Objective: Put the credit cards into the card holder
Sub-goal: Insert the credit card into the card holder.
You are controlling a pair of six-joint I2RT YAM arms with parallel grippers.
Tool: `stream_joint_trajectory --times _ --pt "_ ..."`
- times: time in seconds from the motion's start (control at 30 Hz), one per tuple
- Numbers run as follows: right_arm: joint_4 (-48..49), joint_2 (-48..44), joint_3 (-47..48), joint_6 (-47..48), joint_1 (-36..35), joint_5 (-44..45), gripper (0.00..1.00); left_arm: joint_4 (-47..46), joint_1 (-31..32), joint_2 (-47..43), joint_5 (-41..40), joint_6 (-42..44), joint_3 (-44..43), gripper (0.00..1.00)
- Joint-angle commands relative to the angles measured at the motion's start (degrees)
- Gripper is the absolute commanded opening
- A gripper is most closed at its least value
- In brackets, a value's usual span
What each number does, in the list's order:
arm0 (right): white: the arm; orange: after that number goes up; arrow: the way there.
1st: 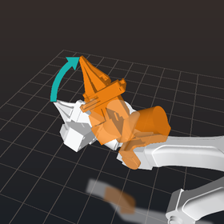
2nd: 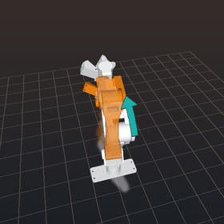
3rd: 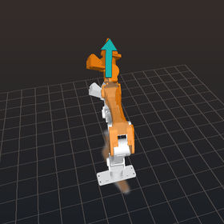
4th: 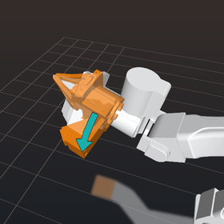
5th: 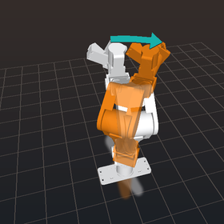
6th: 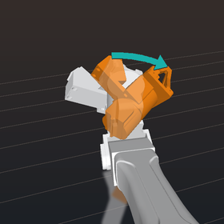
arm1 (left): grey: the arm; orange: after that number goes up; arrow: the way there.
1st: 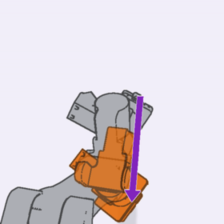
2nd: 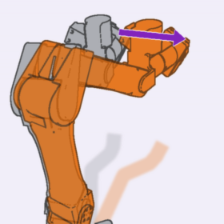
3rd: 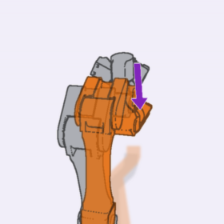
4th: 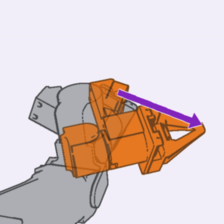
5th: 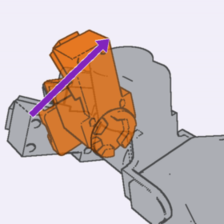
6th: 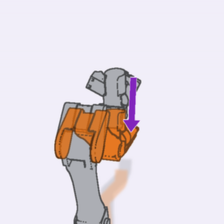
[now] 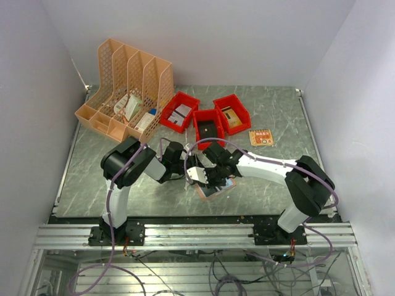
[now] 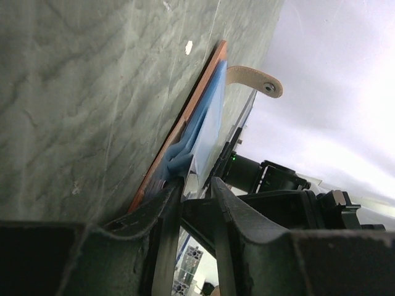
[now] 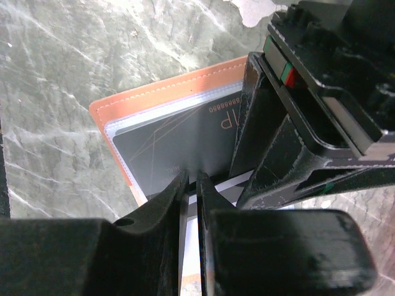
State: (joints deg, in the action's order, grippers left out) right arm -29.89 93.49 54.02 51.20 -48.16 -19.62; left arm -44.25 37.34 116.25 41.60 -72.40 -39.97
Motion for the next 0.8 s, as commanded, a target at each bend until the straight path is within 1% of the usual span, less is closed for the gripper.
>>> stream_joint_trajectory --times 0.0,0.37,0.43,0.5,0.63,0.7,0.77 --pt "-1.57 0.67 1.37 0.44 1.44 2.0 0.11 8.96 0.13 2.44 -3.29 3.45 1.38 0.4" --pt "-1.21 0.5 1.67 -0.75 5.45 3.77 0.11 8.99 0.08 0.04 -4.46 3.71 1.82 0.44" --pt "-1.53 0.49 1.96 -0.99 6.11 2.29 0.12 8.41 0.1 -1.01 -4.87 3.68 1.98 0.44" --pt "-2.67 -0.3 2.65 -1.01 7.32 -2.94 0.12 7.51 0.1 -2.54 -5.47 3.87 2.23 0.46" --pt "-5.99 -2.76 4.86 -0.76 12.04 -17.04 0.13 7.7 0.1 -7.04 -7.08 5.71 2.13 0.47" --pt "-6.59 -4.73 5.13 -0.84 14.38 -21.8 0.14 8.19 0.1 -9.45 -7.91 7.04 2.06 0.47" --pt "-6.26 -6.22 4.94 -1.66 16.8 -25.33 0.18 8.19 0.1 -12.32 -8.72 8.33 2.33 0.47"
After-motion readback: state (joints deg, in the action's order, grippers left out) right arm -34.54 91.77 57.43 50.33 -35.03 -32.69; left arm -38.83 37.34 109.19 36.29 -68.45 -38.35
